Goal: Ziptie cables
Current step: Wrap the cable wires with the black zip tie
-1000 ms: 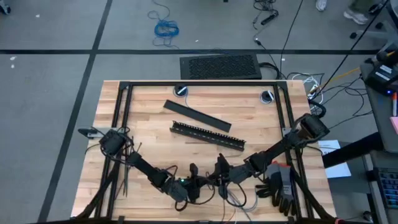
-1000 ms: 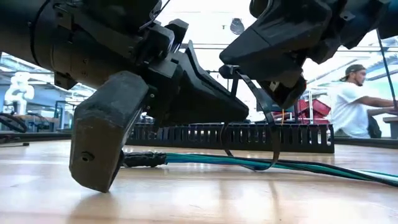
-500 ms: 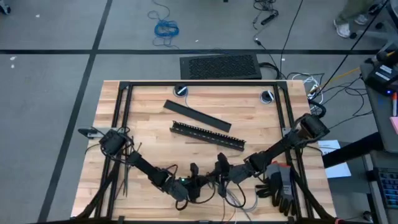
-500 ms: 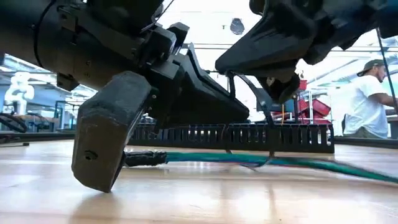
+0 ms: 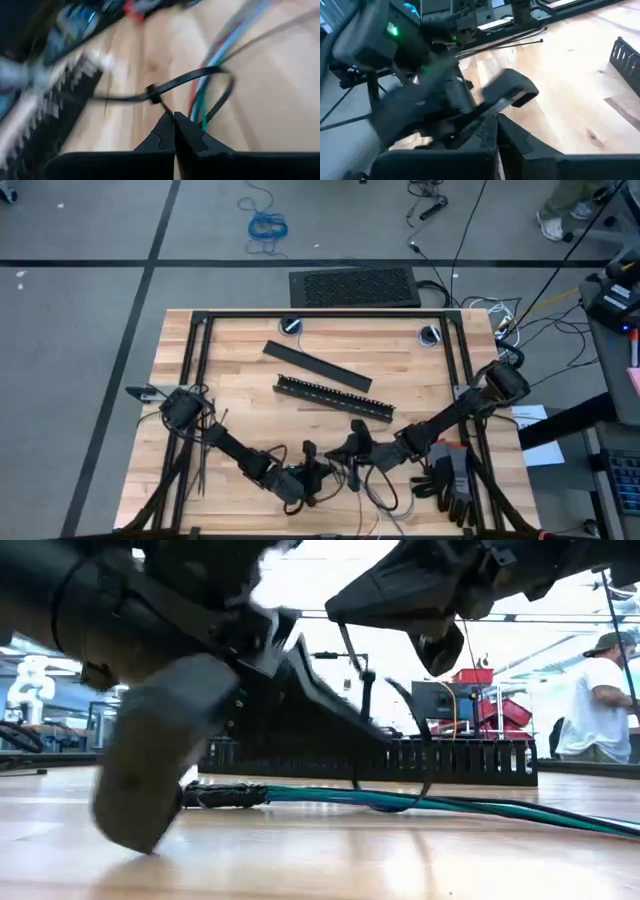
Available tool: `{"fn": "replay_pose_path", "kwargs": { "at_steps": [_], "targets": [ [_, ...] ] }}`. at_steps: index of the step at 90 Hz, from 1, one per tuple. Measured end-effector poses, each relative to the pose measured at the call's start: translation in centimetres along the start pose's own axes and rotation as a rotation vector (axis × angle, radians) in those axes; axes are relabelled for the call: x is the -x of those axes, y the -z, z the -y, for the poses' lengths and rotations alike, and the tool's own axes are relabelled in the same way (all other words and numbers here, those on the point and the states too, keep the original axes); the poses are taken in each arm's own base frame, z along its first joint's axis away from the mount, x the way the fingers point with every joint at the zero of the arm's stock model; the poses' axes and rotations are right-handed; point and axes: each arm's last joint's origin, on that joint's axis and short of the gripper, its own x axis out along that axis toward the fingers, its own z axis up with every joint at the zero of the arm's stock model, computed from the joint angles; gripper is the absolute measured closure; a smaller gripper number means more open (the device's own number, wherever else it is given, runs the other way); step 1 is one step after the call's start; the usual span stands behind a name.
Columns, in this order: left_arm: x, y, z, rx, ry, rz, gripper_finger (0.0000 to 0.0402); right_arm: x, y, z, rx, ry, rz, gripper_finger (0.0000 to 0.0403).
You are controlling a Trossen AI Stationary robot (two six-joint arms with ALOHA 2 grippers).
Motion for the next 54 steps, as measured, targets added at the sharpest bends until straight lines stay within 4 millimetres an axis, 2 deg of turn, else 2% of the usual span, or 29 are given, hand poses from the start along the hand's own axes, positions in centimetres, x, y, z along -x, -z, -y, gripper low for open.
{"fn": "replay_pose_path", "kwargs": {
  "at_steps": [12, 26, 54],
  "targets": [
    [0.1, -0.1, -0.1, -0.001, -0.018, 0.002, 0.0394, 0.5, 0.7, -0.5, 0.019, 0.04, -0.011, 0.0403],
    [0.1, -0.1, -0.2, 0.039, -0.023, 0.005, 0.0369, 1.0, 1.2, -1.0, 0.031, 0.06, -0.014, 0.0403],
    [0.0, -0.2, -0.2, 0.106, 0.0, 0.009, 0.0332, 1.4, 1.3, -1.2, 0.101, 0.172, 0.05, 0.0403]
  ]
}}
